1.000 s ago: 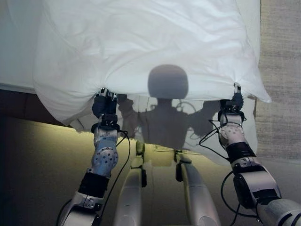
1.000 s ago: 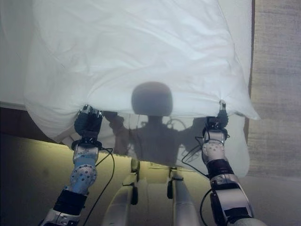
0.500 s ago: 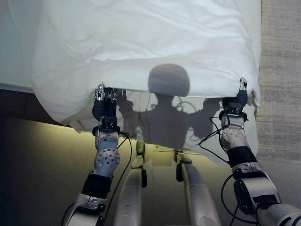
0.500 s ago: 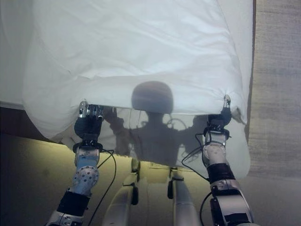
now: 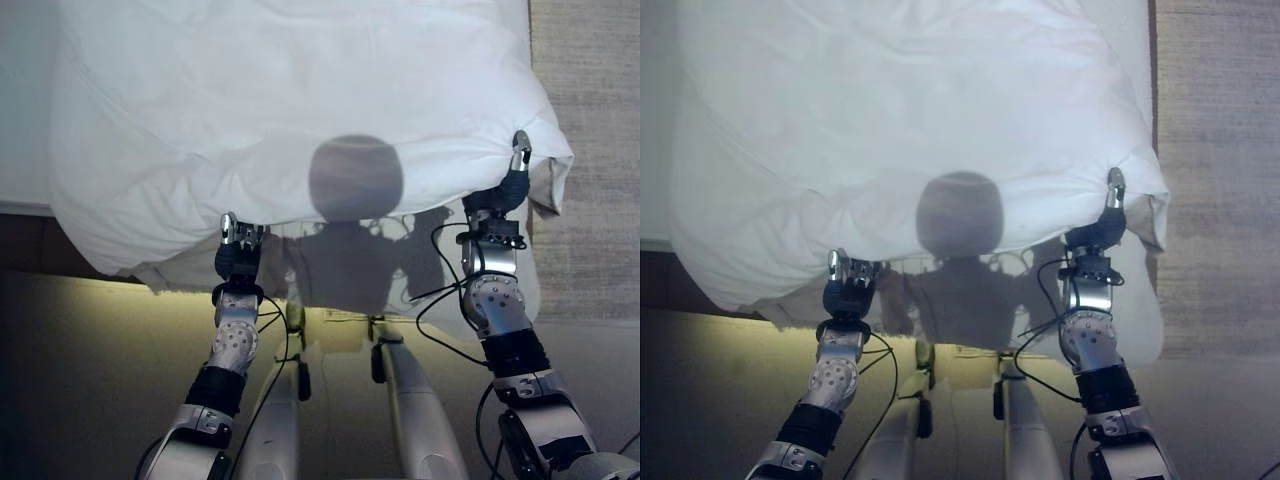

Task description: Make the bed

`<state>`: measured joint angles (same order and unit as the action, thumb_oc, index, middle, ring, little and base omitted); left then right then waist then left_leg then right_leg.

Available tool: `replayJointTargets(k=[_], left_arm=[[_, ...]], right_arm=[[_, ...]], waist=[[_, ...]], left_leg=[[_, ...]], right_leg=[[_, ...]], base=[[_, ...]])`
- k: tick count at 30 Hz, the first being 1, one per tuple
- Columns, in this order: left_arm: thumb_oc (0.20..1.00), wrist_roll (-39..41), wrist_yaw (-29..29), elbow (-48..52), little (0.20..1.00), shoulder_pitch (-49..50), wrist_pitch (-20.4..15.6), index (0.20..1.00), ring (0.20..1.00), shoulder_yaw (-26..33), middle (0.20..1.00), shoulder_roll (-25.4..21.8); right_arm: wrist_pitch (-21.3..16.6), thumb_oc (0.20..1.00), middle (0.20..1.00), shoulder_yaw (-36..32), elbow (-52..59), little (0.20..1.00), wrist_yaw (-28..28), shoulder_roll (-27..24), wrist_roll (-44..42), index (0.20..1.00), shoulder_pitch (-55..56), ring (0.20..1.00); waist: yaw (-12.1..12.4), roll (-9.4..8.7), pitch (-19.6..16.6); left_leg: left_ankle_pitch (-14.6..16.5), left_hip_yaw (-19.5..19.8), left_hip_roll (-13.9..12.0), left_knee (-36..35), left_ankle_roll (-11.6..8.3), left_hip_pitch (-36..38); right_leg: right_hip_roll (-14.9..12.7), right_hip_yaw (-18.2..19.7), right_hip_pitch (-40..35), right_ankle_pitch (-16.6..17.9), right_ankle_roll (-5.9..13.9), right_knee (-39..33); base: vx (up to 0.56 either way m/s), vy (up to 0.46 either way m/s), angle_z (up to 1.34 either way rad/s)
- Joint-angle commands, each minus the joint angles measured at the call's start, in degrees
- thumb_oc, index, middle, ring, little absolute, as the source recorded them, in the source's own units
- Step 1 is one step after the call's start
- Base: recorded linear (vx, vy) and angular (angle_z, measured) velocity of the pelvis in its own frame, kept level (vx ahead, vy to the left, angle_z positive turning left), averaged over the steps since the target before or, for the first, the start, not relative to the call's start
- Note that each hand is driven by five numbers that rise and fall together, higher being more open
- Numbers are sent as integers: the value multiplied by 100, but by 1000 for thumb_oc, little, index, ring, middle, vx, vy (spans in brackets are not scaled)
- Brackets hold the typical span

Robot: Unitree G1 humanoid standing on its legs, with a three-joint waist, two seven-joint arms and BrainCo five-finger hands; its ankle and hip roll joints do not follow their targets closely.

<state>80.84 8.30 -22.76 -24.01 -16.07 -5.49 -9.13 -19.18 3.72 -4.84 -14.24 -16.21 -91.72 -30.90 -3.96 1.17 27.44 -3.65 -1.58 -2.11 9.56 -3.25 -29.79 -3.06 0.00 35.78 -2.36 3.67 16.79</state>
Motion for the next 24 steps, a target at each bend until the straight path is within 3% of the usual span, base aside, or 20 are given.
replayJointTargets(k=[1,7,14,24], left_arm=[[1000,174,-164,-496,1000,-74,220,1000,1000,-84,1000,-93],[1000,578,226,-1229,1000,-588,225,1000,1000,18,1000,-4],[1000,545,523,-1207,1000,-1050,-239,1000,1000,393,1000,69],[1000,358,-59,-1320,1000,-1326,-837,1000,1000,1116,1000,-262]], right_arm=[[15,200,200,-74,937,200,-628,-67,232,200,276,200],[160,200,200,213,1192,200,-664,-132,268,200,244,200],[184,200,200,289,1460,200,-605,-12,343,200,471,200],[181,200,200,325,1617,200,-722,157,399,200,737,200]], waist=[[-271,-56,-624],[-365,-69,-615],[-430,-137,-570],[-441,-281,-678]], left_leg=[[73,-53,75,236,83,-387],[79,-117,66,221,66,-337],[103,-138,47,284,52,-336],[146,-117,1,357,6,-417]], right_leg=[[-6,298,-165,371,294,-281],[-12,345,-216,398,307,-331],[-23,361,-232,384,309,-293],[29,385,-104,341,295,-195]], base=[[11,-2,-9],[2,0,-1],[3,-5,-3],[0,0,0]])
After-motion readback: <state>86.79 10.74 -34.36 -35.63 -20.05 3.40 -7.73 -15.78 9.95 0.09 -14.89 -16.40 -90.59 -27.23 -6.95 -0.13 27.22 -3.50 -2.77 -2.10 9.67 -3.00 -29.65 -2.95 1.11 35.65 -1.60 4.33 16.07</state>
